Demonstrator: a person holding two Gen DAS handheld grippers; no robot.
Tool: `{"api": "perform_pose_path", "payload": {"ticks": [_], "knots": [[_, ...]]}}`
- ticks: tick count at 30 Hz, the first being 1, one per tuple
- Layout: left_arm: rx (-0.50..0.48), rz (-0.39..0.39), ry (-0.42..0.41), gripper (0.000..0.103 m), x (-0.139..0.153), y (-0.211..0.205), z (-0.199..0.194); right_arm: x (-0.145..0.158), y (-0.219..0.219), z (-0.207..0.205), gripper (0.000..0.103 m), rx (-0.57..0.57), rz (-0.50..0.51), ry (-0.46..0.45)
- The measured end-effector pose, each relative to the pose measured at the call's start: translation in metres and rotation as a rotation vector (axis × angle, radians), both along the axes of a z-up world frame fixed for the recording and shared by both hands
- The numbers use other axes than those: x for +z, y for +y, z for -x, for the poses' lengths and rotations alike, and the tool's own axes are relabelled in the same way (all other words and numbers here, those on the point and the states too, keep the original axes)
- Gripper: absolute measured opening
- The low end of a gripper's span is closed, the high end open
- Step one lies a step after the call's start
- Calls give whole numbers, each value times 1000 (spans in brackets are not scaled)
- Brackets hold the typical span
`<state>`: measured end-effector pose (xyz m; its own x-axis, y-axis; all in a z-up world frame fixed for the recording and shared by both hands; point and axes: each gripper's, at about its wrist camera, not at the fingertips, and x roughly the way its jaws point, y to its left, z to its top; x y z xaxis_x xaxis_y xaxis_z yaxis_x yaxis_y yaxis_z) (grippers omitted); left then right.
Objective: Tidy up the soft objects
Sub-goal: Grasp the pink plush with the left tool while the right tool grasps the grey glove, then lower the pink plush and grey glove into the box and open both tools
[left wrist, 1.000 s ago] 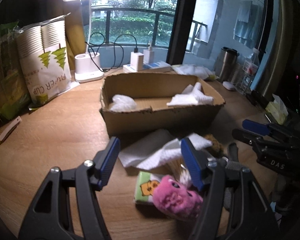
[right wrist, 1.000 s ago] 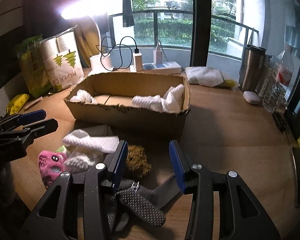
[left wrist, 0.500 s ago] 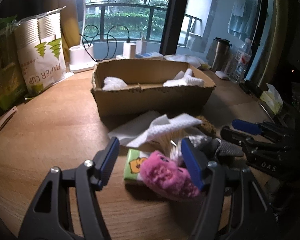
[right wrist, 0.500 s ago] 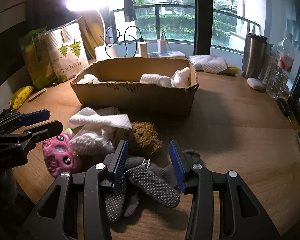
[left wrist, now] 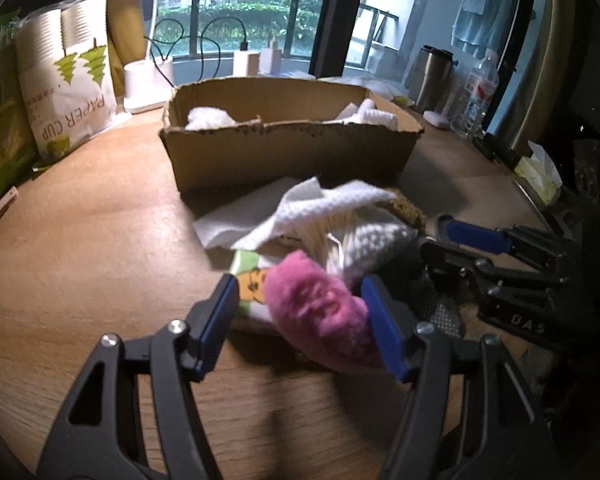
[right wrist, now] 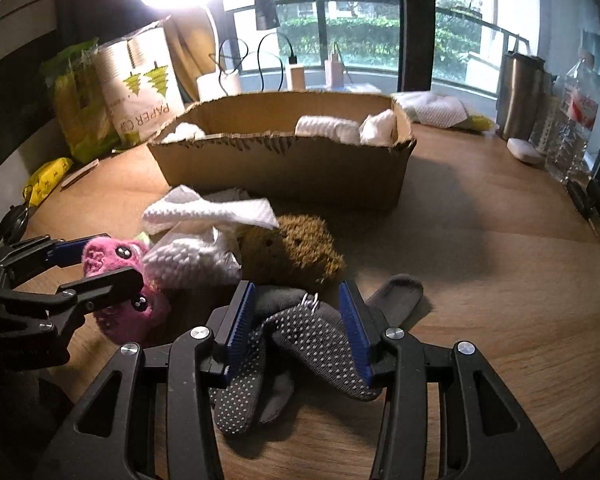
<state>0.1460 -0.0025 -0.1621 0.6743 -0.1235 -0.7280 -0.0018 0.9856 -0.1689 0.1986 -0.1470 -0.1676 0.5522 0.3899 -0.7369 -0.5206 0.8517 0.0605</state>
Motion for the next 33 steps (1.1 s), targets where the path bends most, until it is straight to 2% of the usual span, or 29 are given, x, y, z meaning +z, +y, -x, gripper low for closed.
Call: {"api": "perform_pose_path", "payload": {"ticks": [4,5,6,7,10,12,13,14,15,17,33], "knots": [[0,2,-2,65,-1,0,1,-8,2,1,47,8,10,19],[-2,1,-4,64,-1,-1,2,-8,3,2,50,10,9,21],[-4,-1,-6,62,-1,-1,2,-9,3,2,52,12,5,25],[-9,2,-10,53,-1,-1,3,-9,3,2,52,12,2,26],[-25,-7,-21,42,1,-3,4,-10,4,3,52,16,9,15],[-29,-7,-26,41,2,-3,6,-11,6,5,52,22,23,6],[-30,-5,-29,40,3,-2,6,-11,7,7,48,25,30,2],[-30,-4,-31,39,3,-2,7,-12,7,8,41,28,41,-1],[-28,-3,-34,38,4,-1,8,-12,8,8,40,31,47,-4],[-26,-1,-44,37,6,0,9,-13,8,8,28,31,56,-9],[-4,0,-117,37,30,10,19,20,-13,14,25,3,20,-73]]}}
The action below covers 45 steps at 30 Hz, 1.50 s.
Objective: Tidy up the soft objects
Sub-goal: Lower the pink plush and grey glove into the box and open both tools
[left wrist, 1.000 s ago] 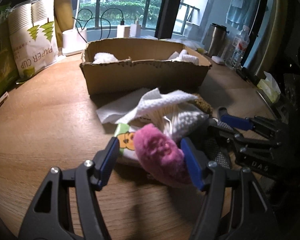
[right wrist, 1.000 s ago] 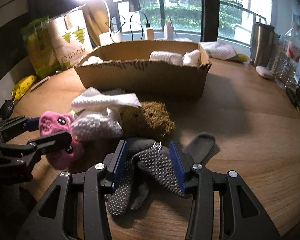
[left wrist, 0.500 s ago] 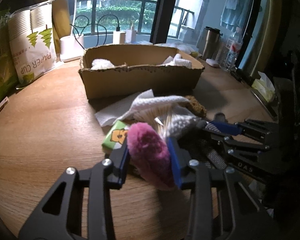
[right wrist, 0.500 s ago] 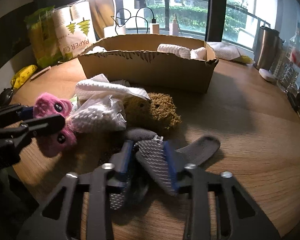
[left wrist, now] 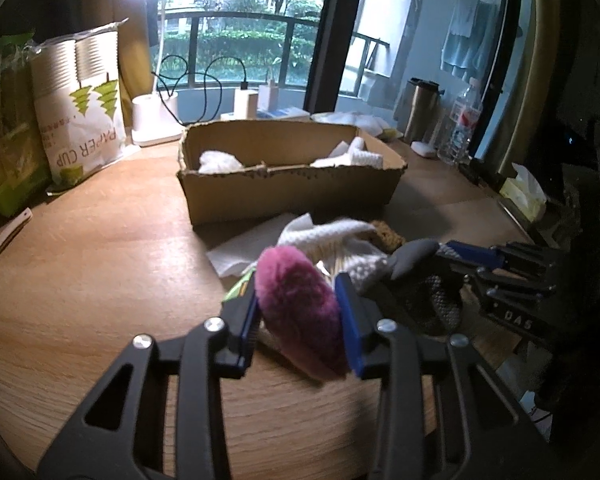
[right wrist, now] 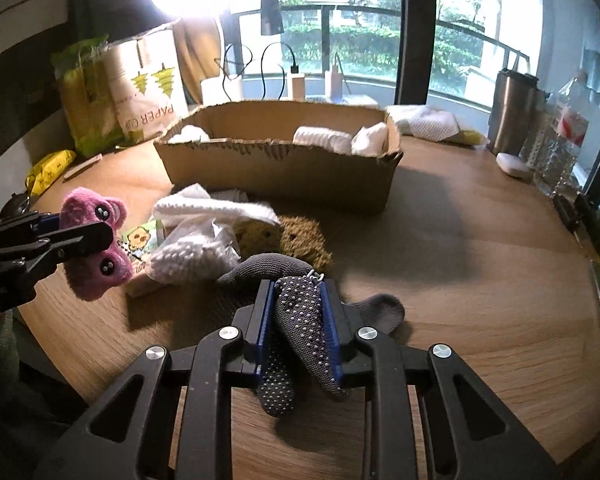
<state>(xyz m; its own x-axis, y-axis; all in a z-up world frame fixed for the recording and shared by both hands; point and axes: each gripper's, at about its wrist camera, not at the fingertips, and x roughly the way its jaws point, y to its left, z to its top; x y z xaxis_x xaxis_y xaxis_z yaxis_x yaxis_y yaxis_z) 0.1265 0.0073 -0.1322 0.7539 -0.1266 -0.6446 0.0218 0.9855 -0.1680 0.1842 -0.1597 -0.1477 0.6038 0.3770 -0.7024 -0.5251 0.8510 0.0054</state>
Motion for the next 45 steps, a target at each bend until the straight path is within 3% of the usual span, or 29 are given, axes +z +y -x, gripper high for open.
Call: {"api": "perform_pose_path", "payload": {"ticks": [19,45], "knots": [[49,-16,-79,37,36,18,-10,39,-11,-14,25,-8,-58,-66],[88,-23,-136,37,67,24,-64,75,-12,-68,25,41,-92,-136]]}}
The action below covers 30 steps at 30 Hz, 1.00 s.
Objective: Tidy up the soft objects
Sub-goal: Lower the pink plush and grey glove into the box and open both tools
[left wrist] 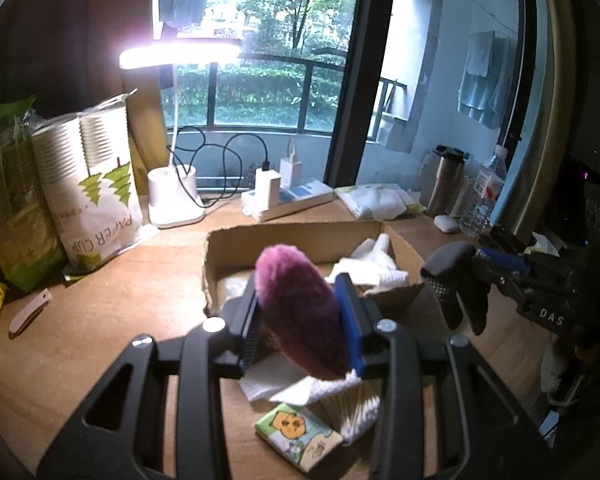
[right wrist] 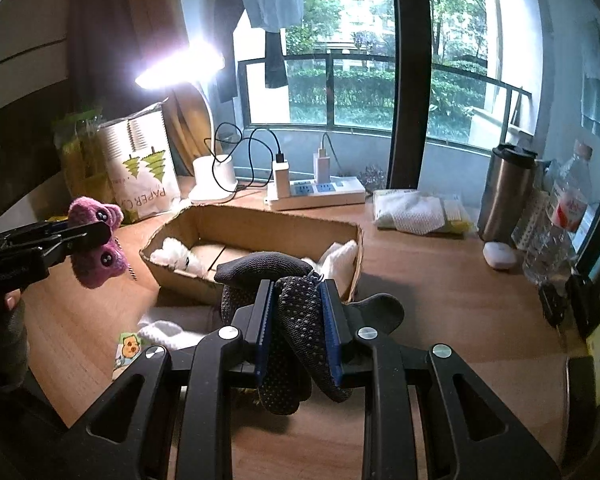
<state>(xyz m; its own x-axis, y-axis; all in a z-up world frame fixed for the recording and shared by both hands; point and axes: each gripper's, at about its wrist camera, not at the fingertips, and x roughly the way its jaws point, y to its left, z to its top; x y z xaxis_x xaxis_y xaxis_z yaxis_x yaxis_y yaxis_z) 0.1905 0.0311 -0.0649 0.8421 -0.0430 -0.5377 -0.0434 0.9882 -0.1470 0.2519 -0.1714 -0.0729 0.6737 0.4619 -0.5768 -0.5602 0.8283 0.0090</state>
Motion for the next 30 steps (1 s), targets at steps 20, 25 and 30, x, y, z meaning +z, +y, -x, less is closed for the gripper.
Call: {"api": "perform_pose_path", "payload": {"ticks": [20,25,30], "knots": [[-35,-18,14,37,0,-10,-48,16,12,-38,25,30,-36,-42],[-39,-10,31,37,-6,-11,-60,14,17,-51,25,39,-51,-37],[-47,2,55,37,-15,-12,-74,6,21,-63,25,46,-55,-13]]}}
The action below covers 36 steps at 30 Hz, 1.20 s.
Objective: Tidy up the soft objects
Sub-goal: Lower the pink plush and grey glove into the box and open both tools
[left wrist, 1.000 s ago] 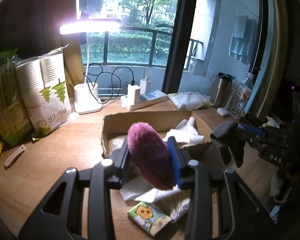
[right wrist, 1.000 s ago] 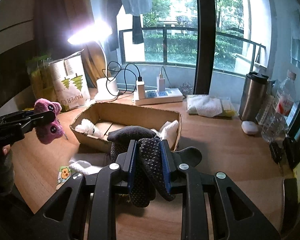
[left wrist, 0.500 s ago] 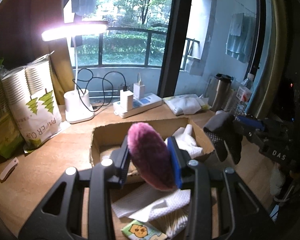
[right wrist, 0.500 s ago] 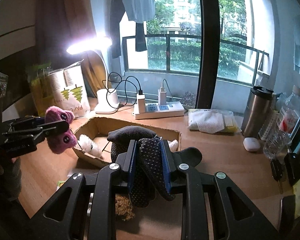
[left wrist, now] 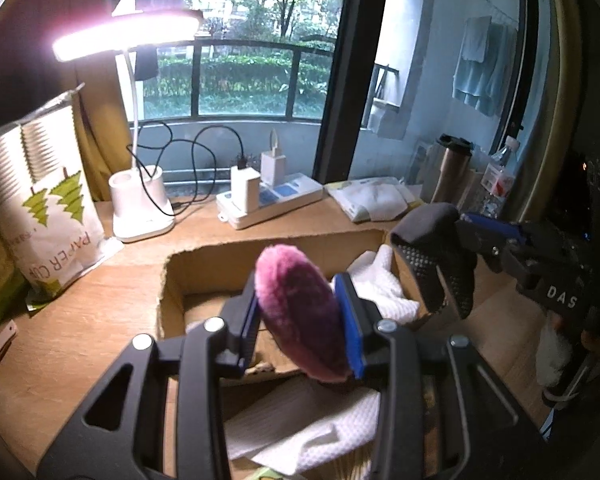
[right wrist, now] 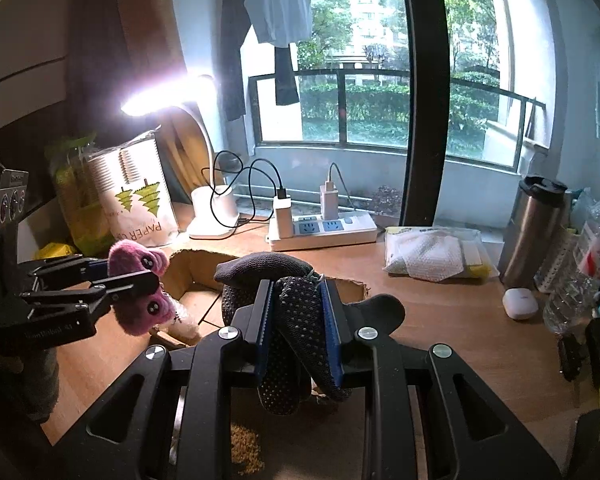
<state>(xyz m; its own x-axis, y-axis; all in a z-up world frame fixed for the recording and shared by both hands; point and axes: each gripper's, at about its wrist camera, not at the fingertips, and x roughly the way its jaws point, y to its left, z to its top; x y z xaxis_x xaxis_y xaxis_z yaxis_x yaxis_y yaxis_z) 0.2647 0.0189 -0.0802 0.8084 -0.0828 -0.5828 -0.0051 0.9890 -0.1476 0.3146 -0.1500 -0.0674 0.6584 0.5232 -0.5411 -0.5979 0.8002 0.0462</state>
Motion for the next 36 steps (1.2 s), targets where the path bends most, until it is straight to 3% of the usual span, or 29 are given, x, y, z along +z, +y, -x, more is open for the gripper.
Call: {"api": "perform_pose_path", "payload": {"ticks": [18,31,36], "knots": [[-56,54,109,37,-39,-10,-44,-45,20,-39,25,25,45,112],[-90,62,172,38,-62,-21,-60,-80,30,-55,25,24,137,174],[-83,69,199,38,-67,-20,-63,-89,39,-52,25,32,199,156]]}}
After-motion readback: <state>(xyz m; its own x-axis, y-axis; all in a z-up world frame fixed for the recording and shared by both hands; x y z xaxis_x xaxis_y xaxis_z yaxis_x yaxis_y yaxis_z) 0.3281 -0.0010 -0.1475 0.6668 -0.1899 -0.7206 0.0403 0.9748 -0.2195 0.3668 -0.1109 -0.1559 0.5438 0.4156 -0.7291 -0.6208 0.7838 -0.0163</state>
